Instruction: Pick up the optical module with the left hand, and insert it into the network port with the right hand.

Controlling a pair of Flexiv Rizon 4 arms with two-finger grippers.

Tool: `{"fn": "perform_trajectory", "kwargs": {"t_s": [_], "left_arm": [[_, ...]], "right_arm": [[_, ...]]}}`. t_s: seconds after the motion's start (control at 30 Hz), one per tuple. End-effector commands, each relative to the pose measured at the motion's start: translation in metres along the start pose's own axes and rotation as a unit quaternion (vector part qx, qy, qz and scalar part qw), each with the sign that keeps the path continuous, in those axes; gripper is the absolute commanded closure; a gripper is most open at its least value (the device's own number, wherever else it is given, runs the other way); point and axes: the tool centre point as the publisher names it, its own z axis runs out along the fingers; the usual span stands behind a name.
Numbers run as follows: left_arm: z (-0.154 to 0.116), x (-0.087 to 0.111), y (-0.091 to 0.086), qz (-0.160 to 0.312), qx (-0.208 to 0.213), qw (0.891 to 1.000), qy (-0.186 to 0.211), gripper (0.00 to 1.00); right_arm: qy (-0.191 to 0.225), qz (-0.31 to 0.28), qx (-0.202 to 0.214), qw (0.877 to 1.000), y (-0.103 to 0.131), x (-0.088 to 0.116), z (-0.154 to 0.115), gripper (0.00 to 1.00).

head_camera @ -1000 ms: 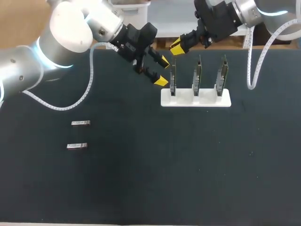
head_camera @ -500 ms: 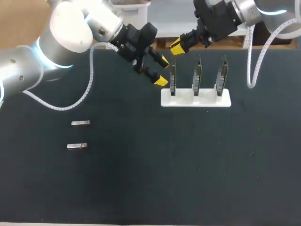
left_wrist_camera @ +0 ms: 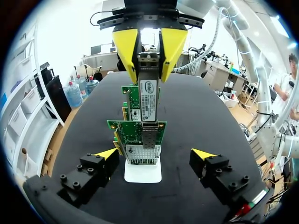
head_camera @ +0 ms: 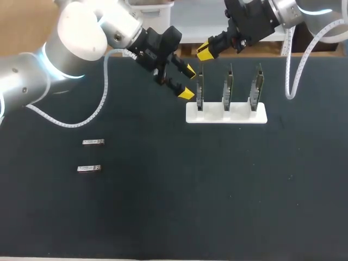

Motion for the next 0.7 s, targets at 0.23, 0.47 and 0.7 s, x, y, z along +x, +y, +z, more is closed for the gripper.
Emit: {"fn": "perform_trajectory", "kwargs": {"t_s": [0.23, 0.47, 0.7], "left_arm": [[-0.0001, -0.0005, 0.0015, 0.000, 0.001, 1.000, 0.002, 0.00], [-0.0001, -0.0005, 0.0015, 0.000, 0.001, 1.000, 0.002, 0.00], [-0.0001, -0.0005, 0.0015, 0.000, 0.001, 1.000, 0.002, 0.00]], "right_arm": [[0.006, -0.003, -0.002, 1.000, 0.0002, 0.0022, 0.0015, 1.00], [0.012, -0.004, -0.002, 1.000, -0.0002, 0.0046, 0.0027, 1.00], [0.014, -0.002, -0.005, 1.000, -0.0008, 0.0070, 0.0035, 1.00]]}}
